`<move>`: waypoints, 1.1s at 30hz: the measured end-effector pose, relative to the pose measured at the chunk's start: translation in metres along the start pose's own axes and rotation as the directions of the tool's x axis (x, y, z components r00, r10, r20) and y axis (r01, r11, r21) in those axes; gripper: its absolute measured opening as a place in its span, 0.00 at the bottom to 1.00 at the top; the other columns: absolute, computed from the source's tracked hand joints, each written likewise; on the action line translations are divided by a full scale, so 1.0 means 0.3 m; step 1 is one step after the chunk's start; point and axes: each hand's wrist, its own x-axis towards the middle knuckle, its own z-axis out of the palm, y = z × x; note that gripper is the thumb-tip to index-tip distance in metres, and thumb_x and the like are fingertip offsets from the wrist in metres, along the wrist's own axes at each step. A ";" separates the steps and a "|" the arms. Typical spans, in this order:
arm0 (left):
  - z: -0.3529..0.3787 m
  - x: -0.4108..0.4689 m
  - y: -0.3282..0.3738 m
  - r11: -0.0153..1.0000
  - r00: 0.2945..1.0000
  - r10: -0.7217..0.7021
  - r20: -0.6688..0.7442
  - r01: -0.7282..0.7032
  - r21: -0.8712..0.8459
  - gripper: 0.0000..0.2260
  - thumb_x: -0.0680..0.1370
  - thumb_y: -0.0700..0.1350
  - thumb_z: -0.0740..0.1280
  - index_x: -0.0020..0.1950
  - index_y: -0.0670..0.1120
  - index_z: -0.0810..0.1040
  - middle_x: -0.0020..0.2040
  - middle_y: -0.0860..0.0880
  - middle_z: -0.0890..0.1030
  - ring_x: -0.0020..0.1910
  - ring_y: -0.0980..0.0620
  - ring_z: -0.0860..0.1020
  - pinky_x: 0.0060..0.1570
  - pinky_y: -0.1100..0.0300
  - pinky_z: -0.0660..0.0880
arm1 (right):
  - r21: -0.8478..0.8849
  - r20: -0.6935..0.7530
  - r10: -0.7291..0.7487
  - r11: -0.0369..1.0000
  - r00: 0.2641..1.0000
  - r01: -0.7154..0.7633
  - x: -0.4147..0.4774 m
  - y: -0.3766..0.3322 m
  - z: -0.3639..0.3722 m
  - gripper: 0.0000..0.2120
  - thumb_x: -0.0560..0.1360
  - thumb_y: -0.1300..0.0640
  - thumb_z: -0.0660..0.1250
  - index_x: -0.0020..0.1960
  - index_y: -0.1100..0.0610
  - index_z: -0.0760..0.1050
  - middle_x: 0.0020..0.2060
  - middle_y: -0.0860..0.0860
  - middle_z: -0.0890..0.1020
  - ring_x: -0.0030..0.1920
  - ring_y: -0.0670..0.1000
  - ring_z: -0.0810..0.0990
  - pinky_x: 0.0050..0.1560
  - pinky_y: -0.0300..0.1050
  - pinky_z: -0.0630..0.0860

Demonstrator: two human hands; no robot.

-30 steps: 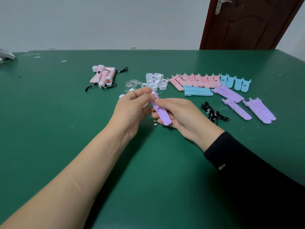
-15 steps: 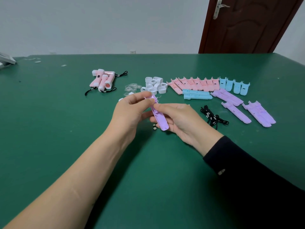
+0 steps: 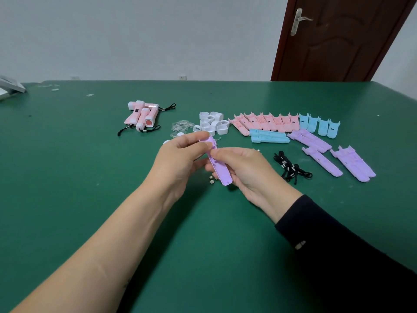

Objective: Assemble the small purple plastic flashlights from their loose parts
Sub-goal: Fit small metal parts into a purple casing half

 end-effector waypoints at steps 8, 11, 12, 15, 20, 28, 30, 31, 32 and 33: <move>-0.007 0.002 0.019 0.998 0.997 -0.032 0.066 0.035 -0.043 0.08 0.80 0.44 0.66 0.57 0.43 0.79 0.44 0.49 0.85 0.41 0.54 0.83 0.41 0.60 0.80 | 0.128 0.032 0.022 0.991 0.999 -0.026 -0.005 0.000 -0.001 0.05 0.77 0.60 0.67 0.45 0.61 0.81 0.38 0.56 0.86 0.39 0.47 0.84 0.40 0.39 0.80; -0.020 0.002 0.021 0.976 0.997 -0.044 0.064 0.029 0.215 0.08 0.77 0.49 0.68 0.52 0.49 0.83 0.46 0.51 0.85 0.42 0.56 0.81 0.47 0.56 0.75 | 0.138 0.029 0.014 0.990 0.999 -0.018 -0.007 -0.001 0.003 0.05 0.77 0.60 0.67 0.46 0.60 0.80 0.38 0.54 0.86 0.39 0.48 0.85 0.40 0.40 0.80; -0.020 -0.002 0.021 0.961 0.996 -0.054 0.072 0.032 0.274 0.07 0.77 0.50 0.69 0.50 0.50 0.84 0.44 0.52 0.85 0.40 0.58 0.80 0.47 0.56 0.72 | 0.126 0.026 0.004 0.992 1.000 -0.008 -0.008 -0.003 0.005 0.05 0.77 0.60 0.66 0.46 0.60 0.81 0.38 0.53 0.86 0.39 0.48 0.84 0.40 0.40 0.80; -0.012 -0.013 0.022 0.933 0.995 -0.056 0.082 0.023 0.360 0.08 0.76 0.52 0.70 0.45 0.49 0.84 0.37 0.53 0.83 0.36 0.59 0.79 0.46 0.55 0.68 | 0.072 -0.007 -0.025 0.997 1.000 0.025 -0.011 -0.005 0.008 0.05 0.77 0.60 0.67 0.48 0.60 0.81 0.39 0.53 0.85 0.38 0.47 0.84 0.41 0.42 0.80; -0.010 -0.013 0.020 0.919 0.999 -0.027 0.036 0.011 0.394 0.07 0.75 0.50 0.70 0.39 0.51 0.84 0.32 0.57 0.81 0.33 0.63 0.77 0.42 0.57 0.66 | -0.024 -0.028 -0.028 0.999 0.999 0.028 -0.016 -0.006 0.009 0.08 0.77 0.59 0.67 0.52 0.62 0.81 0.42 0.57 0.85 0.39 0.49 0.83 0.43 0.42 0.80; -0.022 -0.009 0.019 0.933 0.995 -0.079 0.061 0.052 0.355 0.07 0.75 0.52 0.71 0.41 0.50 0.85 0.34 0.54 0.79 0.34 0.59 0.76 0.44 0.56 0.66 | -0.047 0.041 -0.009 0.999 0.999 0.011 -0.018 -0.020 -0.004 0.09 0.76 0.62 0.68 0.55 0.63 0.80 0.46 0.58 0.85 0.45 0.49 0.85 0.47 0.42 0.81; -0.019 -0.010 0.019 0.942 0.992 -0.105 0.069 0.077 0.328 0.07 0.74 0.52 0.71 0.43 0.50 0.84 0.40 0.46 0.74 0.37 0.55 0.73 0.43 0.57 0.66 | -0.055 0.043 -0.001 0.998 0.999 0.003 -0.018 -0.023 -0.008 0.09 0.76 0.61 0.68 0.54 0.62 0.81 0.46 0.57 0.86 0.46 0.50 0.85 0.47 0.42 0.81; -0.016 -0.011 0.020 0.946 0.990 -0.120 0.074 0.091 0.312 0.07 0.74 0.52 0.71 0.45 0.50 0.84 0.43 0.45 0.72 0.39 0.54 0.72 0.42 0.57 0.66 | -0.062 0.042 0.003 0.998 0.999 -0.001 -0.017 -0.025 -0.010 0.08 0.76 0.60 0.68 0.53 0.62 0.81 0.45 0.57 0.86 0.46 0.50 0.85 0.46 0.42 0.81; -0.016 -0.010 0.020 0.949 0.988 -0.133 0.079 0.104 0.296 0.06 0.74 0.51 0.71 0.46 0.49 0.83 0.43 0.44 0.72 0.38 0.54 0.72 0.42 0.58 0.66 | -0.068 0.039 0.006 0.998 0.999 -0.004 -0.016 -0.026 -0.013 0.08 0.76 0.59 0.68 0.52 0.62 0.81 0.45 0.57 0.86 0.45 0.50 0.85 0.46 0.42 0.81; -0.017 -0.007 0.019 0.952 0.986 -0.146 0.083 0.117 0.284 0.06 0.74 0.50 0.71 0.46 0.49 0.82 0.41 0.46 0.75 0.37 0.55 0.74 0.42 0.58 0.66 | -0.074 0.036 0.009 0.997 0.999 -0.006 -0.015 -0.027 -0.014 0.08 0.76 0.59 0.68 0.51 0.62 0.82 0.44 0.57 0.86 0.45 0.50 0.85 0.45 0.42 0.82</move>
